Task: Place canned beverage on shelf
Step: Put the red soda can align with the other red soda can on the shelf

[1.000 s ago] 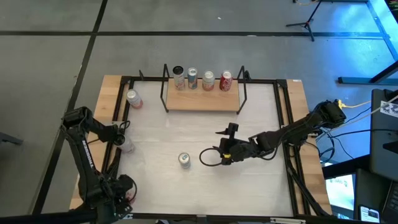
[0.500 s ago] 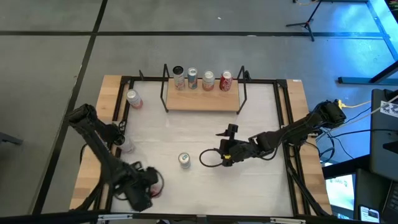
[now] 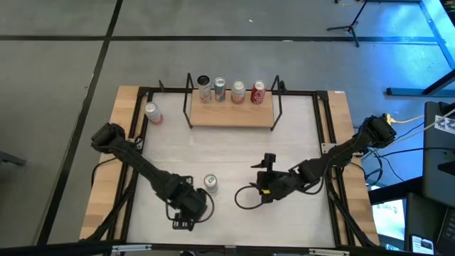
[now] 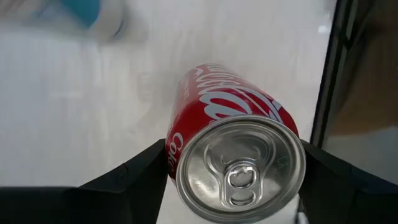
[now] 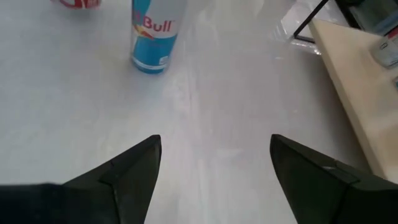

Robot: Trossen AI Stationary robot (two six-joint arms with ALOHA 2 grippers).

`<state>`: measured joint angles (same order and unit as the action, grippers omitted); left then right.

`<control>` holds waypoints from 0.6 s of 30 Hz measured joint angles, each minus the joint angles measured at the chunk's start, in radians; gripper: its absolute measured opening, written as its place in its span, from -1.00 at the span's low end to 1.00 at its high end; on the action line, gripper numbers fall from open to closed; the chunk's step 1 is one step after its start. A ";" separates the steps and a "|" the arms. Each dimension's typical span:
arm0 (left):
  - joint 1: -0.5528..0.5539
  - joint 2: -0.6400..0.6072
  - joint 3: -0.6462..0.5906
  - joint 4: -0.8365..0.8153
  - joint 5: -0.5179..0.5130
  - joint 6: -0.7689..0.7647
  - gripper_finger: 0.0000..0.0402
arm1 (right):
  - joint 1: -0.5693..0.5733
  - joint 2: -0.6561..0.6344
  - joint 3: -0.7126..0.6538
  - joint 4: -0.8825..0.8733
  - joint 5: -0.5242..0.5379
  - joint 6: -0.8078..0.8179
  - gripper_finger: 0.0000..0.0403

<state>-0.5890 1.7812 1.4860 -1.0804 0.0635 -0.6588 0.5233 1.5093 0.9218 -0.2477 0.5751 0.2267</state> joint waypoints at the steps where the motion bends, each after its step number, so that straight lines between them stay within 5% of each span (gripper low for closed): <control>1: 0.004 0.020 0.021 -0.006 0.002 0.039 0.35 | 0.005 0.000 0.000 -0.005 0.000 0.009 0.49; 12: 0.061 0.199 0.396 -0.276 -0.040 0.270 0.35 | 0.048 0.000 0.000 -0.071 0.012 0.140 0.49; 18: 0.119 0.206 0.516 -0.285 -0.047 0.357 0.35 | 0.064 0.000 0.000 -0.080 0.016 0.170 0.49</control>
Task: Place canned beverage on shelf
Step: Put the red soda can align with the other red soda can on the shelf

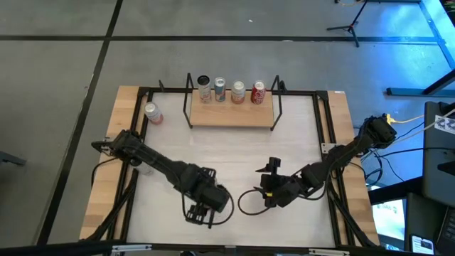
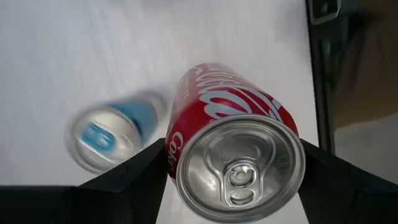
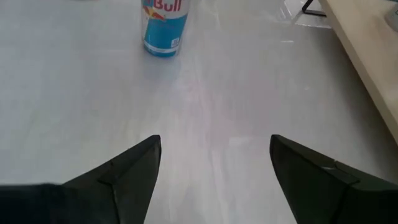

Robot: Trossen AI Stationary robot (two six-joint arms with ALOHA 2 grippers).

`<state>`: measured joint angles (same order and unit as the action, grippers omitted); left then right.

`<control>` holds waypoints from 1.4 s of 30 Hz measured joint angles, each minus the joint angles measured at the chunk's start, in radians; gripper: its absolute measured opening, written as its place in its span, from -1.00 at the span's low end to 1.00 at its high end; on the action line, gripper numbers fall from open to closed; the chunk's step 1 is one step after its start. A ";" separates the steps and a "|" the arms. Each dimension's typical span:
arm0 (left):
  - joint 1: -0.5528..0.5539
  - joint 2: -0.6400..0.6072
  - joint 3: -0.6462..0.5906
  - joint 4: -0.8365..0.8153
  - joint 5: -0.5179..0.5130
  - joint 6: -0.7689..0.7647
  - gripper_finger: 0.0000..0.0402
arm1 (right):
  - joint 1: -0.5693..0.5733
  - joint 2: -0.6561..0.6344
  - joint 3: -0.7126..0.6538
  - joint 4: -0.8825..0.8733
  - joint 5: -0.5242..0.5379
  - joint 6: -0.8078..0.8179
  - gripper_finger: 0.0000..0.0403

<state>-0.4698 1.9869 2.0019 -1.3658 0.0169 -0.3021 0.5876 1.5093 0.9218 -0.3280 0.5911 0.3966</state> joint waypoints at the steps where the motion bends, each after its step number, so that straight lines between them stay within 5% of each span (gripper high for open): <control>1: 0.008 0.000 0.016 0.002 -0.003 0.018 0.35 | 0.007 0.000 0.000 -0.006 0.000 0.008 0.49; 15: 0.207 -0.002 0.133 -0.026 -0.236 0.312 0.35 | 0.043 0.000 0.000 -0.042 0.029 0.083 0.49; 19: 0.315 -0.001 0.081 -0.016 -0.216 0.380 0.35 | 0.043 0.000 0.000 -0.048 0.027 0.131 0.49; 27: 0.429 -0.001 -0.101 0.069 0.029 0.501 0.36 | 0.068 0.028 -0.023 -0.029 0.018 0.206 0.49; 42: 0.408 -0.002 -0.265 0.239 0.030 0.627 0.43 | 0.045 0.034 -0.023 -0.017 0.034 0.173 0.49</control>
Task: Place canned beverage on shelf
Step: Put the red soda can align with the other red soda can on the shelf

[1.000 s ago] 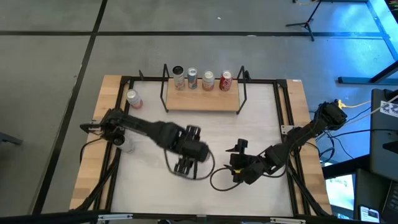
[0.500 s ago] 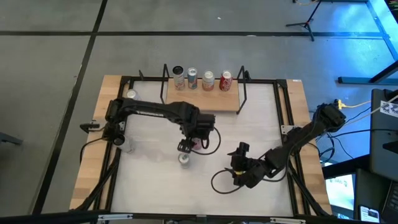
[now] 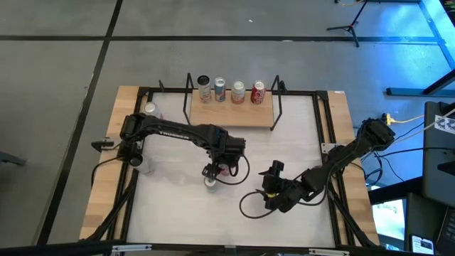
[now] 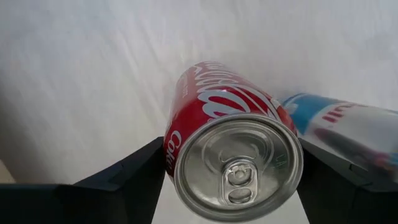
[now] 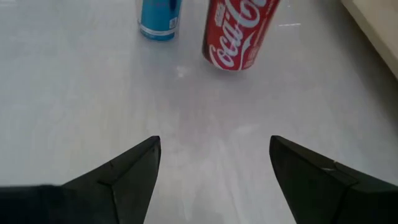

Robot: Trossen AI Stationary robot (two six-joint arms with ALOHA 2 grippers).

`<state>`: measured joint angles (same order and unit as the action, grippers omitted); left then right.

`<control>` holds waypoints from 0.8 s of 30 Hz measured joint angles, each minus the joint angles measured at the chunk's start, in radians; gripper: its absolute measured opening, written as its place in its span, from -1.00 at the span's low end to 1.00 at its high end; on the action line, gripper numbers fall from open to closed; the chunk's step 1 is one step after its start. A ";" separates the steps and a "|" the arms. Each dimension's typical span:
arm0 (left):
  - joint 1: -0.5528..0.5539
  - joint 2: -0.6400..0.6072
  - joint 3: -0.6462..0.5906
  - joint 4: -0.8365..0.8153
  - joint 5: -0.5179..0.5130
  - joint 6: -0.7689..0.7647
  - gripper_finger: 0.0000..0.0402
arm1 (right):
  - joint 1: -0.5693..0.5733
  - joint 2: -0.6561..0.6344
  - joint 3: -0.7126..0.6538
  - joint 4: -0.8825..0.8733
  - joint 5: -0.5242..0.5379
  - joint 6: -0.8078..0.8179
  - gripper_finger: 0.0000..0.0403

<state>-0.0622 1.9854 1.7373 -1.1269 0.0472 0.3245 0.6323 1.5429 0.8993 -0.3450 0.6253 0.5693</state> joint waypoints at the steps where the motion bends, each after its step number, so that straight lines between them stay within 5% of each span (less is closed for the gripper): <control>1: 0.000 0.000 -0.008 0.014 -0.003 0.000 0.46 | 0.000 0.000 0.000 0.000 0.004 -0.004 0.49; 9: 0.000 0.000 -0.018 0.039 -0.005 -0.011 0.63 | 0.002 0.000 0.000 -0.001 -0.015 -0.006 0.49; 24: -0.075 -0.005 0.071 0.008 -0.094 -0.026 0.62 | 0.002 0.000 0.000 -0.001 -0.005 -0.006 0.49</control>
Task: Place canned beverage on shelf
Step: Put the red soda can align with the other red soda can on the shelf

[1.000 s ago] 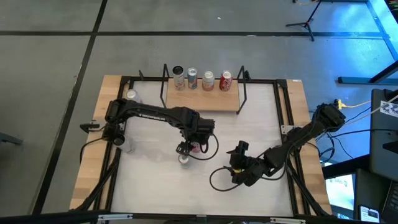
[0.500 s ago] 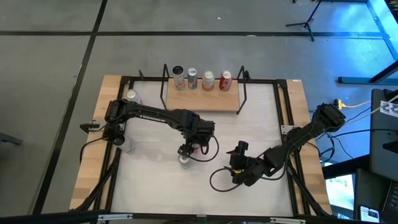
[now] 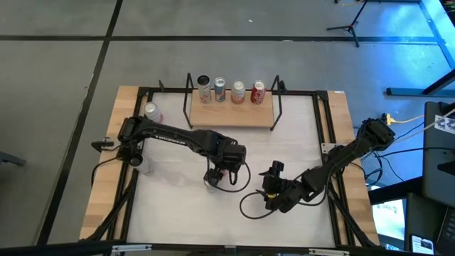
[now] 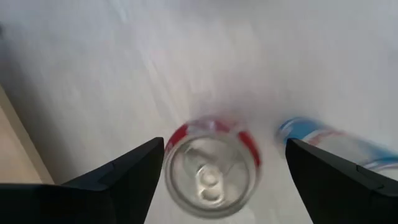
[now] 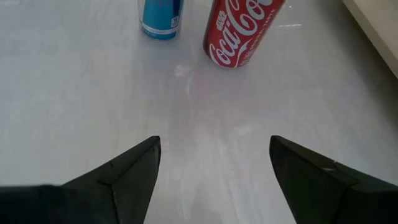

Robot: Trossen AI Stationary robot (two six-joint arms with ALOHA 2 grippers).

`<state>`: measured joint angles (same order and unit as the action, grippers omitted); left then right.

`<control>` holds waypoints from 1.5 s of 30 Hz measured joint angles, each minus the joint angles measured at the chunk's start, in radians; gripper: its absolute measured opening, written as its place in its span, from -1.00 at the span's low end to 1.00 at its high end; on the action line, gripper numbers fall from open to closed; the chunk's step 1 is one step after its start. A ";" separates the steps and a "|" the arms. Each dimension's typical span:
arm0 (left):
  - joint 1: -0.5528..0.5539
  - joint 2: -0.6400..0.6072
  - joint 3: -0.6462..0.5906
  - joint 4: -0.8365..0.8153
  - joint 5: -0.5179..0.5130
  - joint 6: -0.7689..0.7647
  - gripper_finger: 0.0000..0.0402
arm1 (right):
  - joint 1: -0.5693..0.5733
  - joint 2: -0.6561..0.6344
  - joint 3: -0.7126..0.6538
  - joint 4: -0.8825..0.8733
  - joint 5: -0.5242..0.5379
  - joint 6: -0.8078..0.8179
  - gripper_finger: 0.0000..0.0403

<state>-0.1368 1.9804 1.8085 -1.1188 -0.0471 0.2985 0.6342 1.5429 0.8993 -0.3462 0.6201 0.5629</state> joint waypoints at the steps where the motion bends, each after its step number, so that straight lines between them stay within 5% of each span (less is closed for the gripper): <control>1: -0.006 0.000 0.014 -0.006 0.000 0.000 0.62 | 0.000 0.000 0.000 0.000 0.000 0.000 0.49; 9: -0.052 -0.044 0.087 -0.179 0.007 -0.131 0.62 | 0.000 0.000 0.000 0.011 0.008 0.000 0.49; 14: -0.122 -0.193 -0.001 -0.194 -0.018 -0.309 0.62 | -0.008 0.000 0.001 0.060 0.021 -0.027 0.49; 20: -0.295 -0.467 -0.270 -0.033 -0.257 -0.542 0.62 | -0.089 0.000 0.003 0.175 0.069 -0.129 0.49; 27: -0.549 -0.726 -0.675 0.283 -0.550 -0.861 0.62 | -0.204 0.000 0.004 0.317 -0.010 -0.218 0.49; 34: -0.658 -0.736 -0.953 0.757 -0.795 -0.804 0.62 | -0.278 0.034 0.004 0.484 -0.164 -0.334 0.49; 38: -0.642 -0.707 -1.048 0.961 -0.837 -0.713 0.62 | -0.335 0.080 0.004 0.610 -0.239 -0.365 0.49; 45: -0.604 -0.704 -1.060 0.995 -0.736 -0.733 0.62 | -0.367 0.170 0.021 0.837 -0.392 -0.516 0.58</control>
<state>-0.7406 1.2766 0.7486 -0.1238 -0.7831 -0.4349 0.2675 1.7133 0.9202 0.4910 0.2285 0.0469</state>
